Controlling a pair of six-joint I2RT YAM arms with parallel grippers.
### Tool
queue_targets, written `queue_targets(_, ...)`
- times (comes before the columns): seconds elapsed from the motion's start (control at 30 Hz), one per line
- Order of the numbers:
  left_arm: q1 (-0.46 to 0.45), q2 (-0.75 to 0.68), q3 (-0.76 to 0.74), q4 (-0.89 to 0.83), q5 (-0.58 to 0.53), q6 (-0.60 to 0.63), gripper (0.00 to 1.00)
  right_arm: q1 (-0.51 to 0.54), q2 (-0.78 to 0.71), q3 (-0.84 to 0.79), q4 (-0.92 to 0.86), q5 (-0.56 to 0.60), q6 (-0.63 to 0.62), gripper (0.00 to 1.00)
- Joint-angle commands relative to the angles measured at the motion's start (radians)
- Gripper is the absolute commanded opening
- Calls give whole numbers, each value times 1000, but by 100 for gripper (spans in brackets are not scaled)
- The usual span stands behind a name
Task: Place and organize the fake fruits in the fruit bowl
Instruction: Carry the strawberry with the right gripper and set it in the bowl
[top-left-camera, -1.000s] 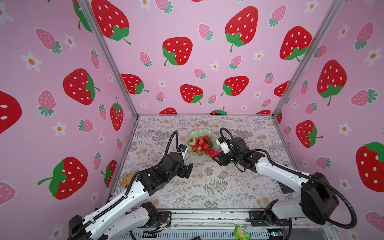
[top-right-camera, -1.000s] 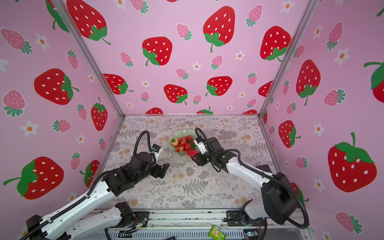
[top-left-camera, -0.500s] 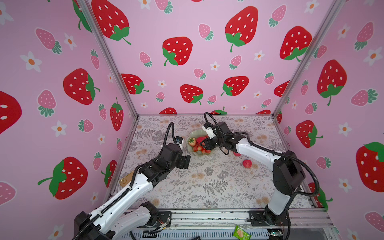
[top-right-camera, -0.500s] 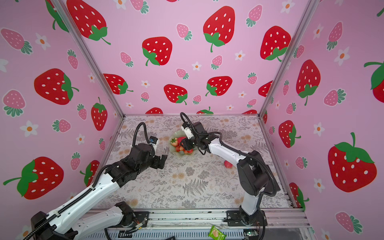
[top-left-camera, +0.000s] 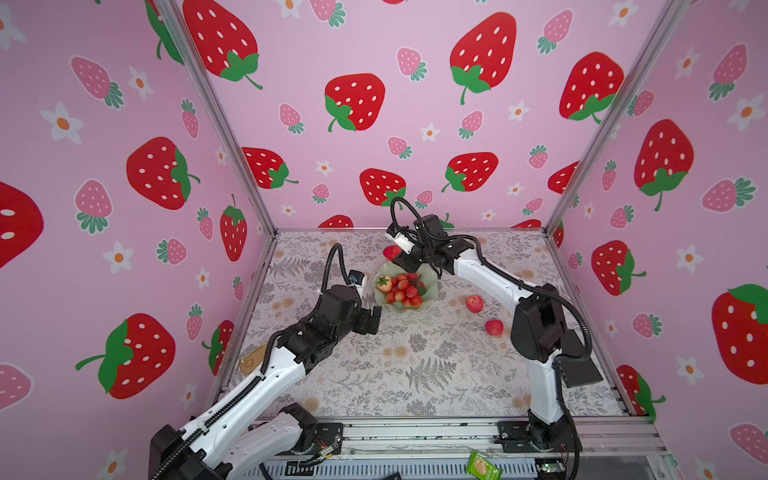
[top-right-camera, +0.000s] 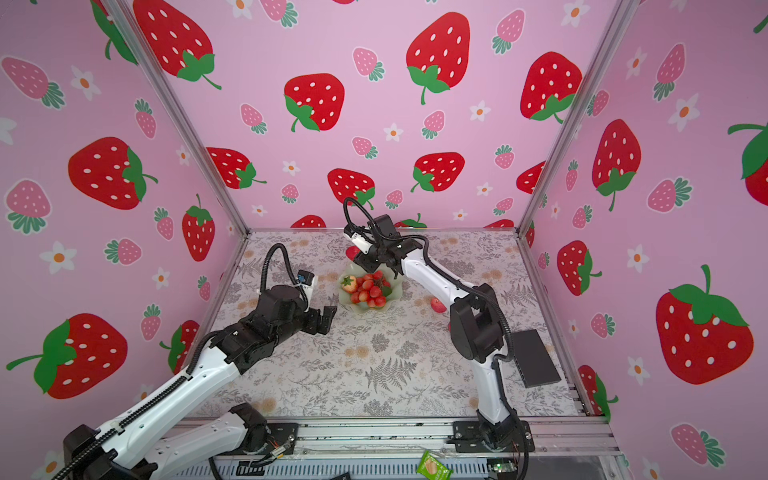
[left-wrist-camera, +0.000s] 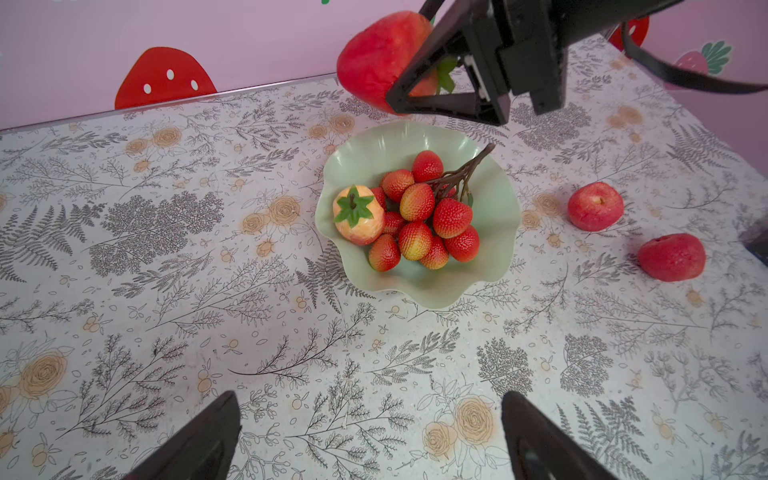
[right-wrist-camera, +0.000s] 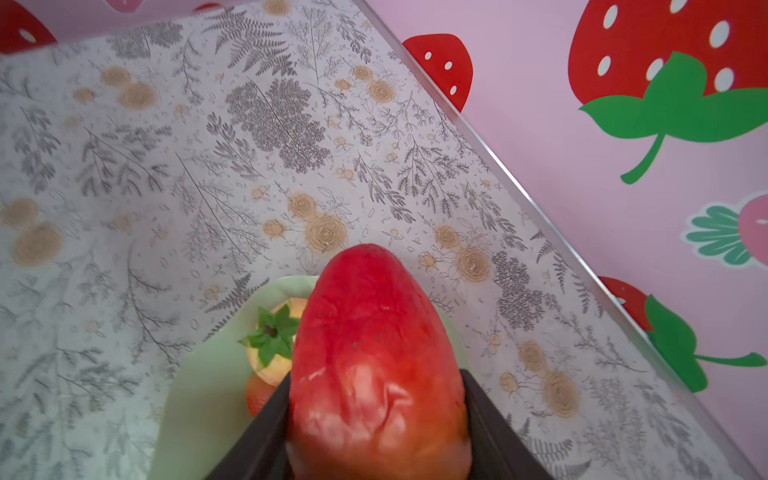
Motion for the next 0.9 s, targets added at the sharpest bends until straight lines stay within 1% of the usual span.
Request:
queue_targets(0.0, 8, -33, -17, 37, 6, -21, 99, -42, 11, 12, 11, -93, -356, 53)
queue_targets(0.07, 11, -44, -24, 35, 5, -26, 99, -58, 19, 10, 24, -134, -455, 53)
queue_targets(0.1, 11, -50, -30, 34, 3, -29, 99, -62, 22, -5, 33, -146, -532, 54)
queue_targets(0.17, 13, -62, -39, 32, -1, -31, 99, -63, 24, -42, 70, -139, -647, 54)
queue_targets(0.27, 14, -77, -48, 26, -14, -35, 99, -73, 48, -42, 71, -181, -742, 54)
queue_targets(0.33, 16, -84, -49, 22, -17, -36, 99, -74, 63, -40, 71, -189, -815, 55)
queue_targets(0.4, 17, -87, -52, 24, -18, -39, 99, -75, 74, -36, 79, -198, -858, 55)
queue_targets(0.5, 16, -79, -58, 35, -20, -50, 99, -75, 85, -24, 98, -226, -892, 55)
queue_targets(0.57, 17, -71, -57, 39, -13, -57, 99, -75, 94, -28, 98, -227, -961, 55)
queue_targets(0.6, 16, -67, -55, 42, -11, -60, 99, -74, 96, -47, 129, -211, -1001, 56)
queue_targets(0.7, 16, -59, -50, 40, -9, -59, 99, -67, 89, -124, 275, -166, -1033, 56)
queue_targets(0.77, 17, -60, -48, 36, -10, -59, 99, -66, 95, -139, 305, -142, -1085, 56)
queue_targets(0.87, 17, -66, -50, 35, -16, -58, 99, -61, 92, -192, 397, -106, -1154, 58)
